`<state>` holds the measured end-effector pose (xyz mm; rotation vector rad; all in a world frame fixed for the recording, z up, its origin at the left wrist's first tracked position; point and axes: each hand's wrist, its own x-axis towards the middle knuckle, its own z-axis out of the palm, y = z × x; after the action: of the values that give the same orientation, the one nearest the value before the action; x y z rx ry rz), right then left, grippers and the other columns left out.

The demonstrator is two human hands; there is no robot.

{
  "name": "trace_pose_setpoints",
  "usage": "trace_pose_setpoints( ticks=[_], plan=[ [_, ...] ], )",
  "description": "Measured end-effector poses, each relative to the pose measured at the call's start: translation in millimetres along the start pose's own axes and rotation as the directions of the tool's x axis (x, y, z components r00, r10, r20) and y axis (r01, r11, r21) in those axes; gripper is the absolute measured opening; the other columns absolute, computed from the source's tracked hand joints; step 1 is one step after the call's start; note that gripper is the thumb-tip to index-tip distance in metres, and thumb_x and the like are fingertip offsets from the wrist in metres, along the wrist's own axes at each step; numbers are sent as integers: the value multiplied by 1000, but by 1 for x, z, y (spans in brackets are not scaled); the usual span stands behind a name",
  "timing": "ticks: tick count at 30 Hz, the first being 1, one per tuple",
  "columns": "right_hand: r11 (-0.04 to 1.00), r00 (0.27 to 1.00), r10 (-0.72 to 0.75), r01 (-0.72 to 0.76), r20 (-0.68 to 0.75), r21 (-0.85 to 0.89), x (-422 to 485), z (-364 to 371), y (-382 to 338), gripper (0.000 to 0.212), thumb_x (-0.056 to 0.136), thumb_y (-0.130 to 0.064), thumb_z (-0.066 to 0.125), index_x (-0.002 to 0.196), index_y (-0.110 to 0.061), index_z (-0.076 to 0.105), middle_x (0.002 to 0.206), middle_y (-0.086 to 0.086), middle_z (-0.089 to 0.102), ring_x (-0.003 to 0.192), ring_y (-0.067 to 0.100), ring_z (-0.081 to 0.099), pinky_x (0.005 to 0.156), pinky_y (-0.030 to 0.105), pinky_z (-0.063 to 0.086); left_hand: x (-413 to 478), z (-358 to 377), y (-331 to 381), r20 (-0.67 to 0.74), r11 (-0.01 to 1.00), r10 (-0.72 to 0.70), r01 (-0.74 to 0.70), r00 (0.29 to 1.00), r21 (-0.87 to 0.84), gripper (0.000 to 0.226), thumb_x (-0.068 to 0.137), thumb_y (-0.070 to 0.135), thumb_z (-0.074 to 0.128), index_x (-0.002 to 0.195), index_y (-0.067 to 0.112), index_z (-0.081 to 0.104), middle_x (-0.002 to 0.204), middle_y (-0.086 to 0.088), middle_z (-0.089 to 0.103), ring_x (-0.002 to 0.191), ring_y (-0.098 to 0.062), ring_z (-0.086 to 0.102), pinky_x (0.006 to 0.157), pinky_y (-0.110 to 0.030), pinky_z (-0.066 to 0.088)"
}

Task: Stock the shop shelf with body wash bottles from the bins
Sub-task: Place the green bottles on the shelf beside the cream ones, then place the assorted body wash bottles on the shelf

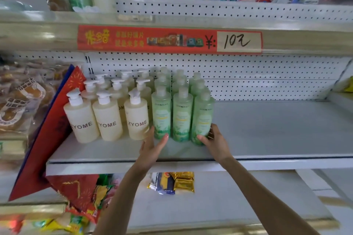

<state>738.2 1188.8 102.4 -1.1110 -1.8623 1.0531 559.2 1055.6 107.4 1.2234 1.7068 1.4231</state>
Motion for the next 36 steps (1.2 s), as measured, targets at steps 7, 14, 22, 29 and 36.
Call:
trace_pose_setpoints(
  ticks=[7,14,22,29,36],
  plan=[
    [998,1000,9,-9,8,-66,2,1,3,54,86,-29,68,132,-17,43,120,2,63,108,20,60,94,37,49,4,2,-8,-25,999,12,-10,1000,44,86,71,85,45,145,51,16,153,23,26,144,-11,19,117,-53,16],
    [997,999,43,-41,26,-68,2,0,3,54,86,-30,67,133,-19,42,120,0,62,107,18,59,94,37,48,6,3,-13,-25,999,31,-30,999,23,85,71,82,45,145,49,19,152,21,29,143,-12,24,117,-53,19],
    [984,990,140,-140,2,113,-36,-2,-14,68,92,-33,59,148,-16,24,144,6,42,128,22,46,102,34,41,-31,20,2,-147,997,30,-40,989,-68,84,82,48,64,150,24,21,154,6,30,139,-10,28,117,-45,24],
    [999,999,11,-9,-37,40,-93,-40,5,43,94,-33,55,133,-19,46,122,2,57,100,14,58,75,18,47,-74,75,16,-112,997,81,-80,990,16,63,92,35,59,145,19,31,149,2,39,136,-9,35,106,-24,27],
    [985,986,166,-165,-12,40,-152,-88,81,30,93,-30,59,119,-16,56,100,1,64,87,22,67,81,36,55,-117,163,2,-91,991,22,-34,996,-129,31,91,18,62,120,16,52,125,-4,60,119,-12,56,101,-25,42]
  ],
)
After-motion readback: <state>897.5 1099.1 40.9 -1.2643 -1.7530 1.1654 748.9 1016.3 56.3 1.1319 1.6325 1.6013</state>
